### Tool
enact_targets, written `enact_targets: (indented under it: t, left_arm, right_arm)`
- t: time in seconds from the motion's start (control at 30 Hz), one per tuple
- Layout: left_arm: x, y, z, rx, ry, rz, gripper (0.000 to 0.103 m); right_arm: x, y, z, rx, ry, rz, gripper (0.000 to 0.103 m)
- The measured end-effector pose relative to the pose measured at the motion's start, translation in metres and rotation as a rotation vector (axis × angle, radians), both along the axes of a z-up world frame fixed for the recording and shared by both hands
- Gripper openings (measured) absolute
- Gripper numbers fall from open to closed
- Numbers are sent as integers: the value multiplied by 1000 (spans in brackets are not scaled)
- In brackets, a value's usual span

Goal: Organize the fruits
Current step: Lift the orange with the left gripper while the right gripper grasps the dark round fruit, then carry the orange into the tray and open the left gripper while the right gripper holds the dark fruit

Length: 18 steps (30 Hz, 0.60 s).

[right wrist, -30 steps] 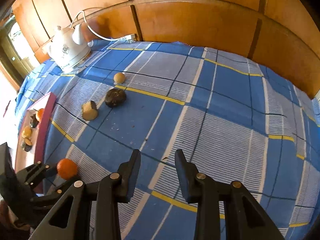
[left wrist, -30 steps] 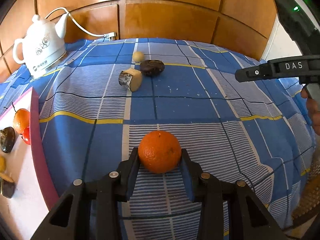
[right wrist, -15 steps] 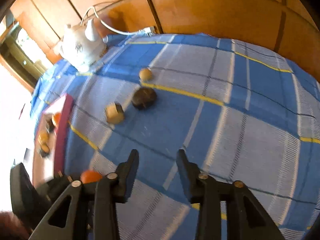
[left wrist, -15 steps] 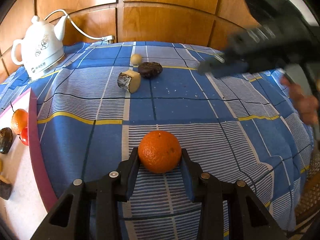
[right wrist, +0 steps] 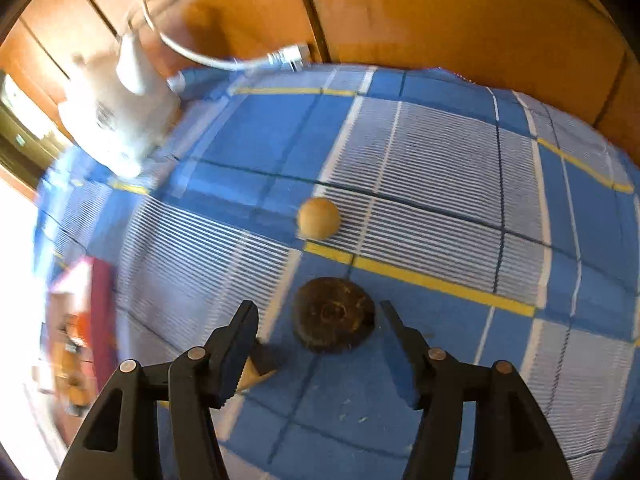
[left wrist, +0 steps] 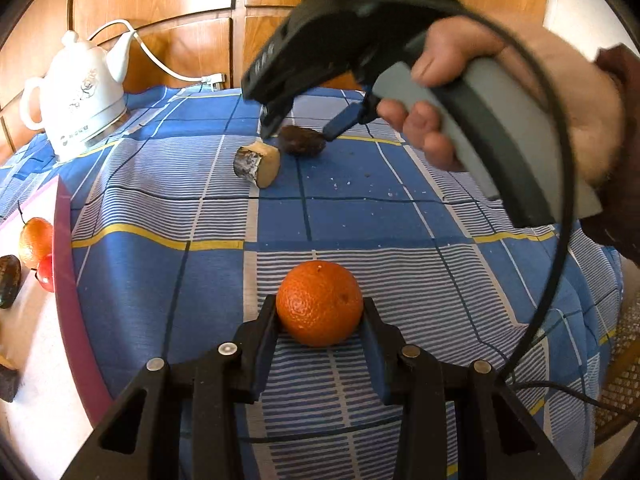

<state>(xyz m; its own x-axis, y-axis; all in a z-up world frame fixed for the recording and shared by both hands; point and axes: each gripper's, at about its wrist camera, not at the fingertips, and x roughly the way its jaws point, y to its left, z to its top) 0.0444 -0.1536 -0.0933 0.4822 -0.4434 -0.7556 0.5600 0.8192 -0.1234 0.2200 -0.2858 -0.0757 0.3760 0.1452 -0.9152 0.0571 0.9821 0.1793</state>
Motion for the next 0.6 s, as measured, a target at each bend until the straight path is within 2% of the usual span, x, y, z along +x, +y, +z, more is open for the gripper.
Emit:
enact_targets:
  t: [0.07, 0.13, 0.27, 0.43, 0.6]
  left_arm:
    - [0, 0, 0, -2, 0, -1, 40]
    - [0, 0, 0, -4, -1, 1, 40]
    - [-1, 0, 0, -4, -1, 0, 40]
    - [-1, 0, 0, 2, 0, 5, 40]
    - [2, -2, 3, 9, 17, 3, 40]
  right_arm:
    - [-3, -4, -2, -35, 0, 6, 45]
    - [-9, -12, -1, 1, -7, 15, 45]
    - [-32, -30, 7, -5, -26, 28, 45]
    - [-76, -47, 16, -45, -20, 77, 45]
    - [-120, -53, 10, -103, -12, 128, 45]
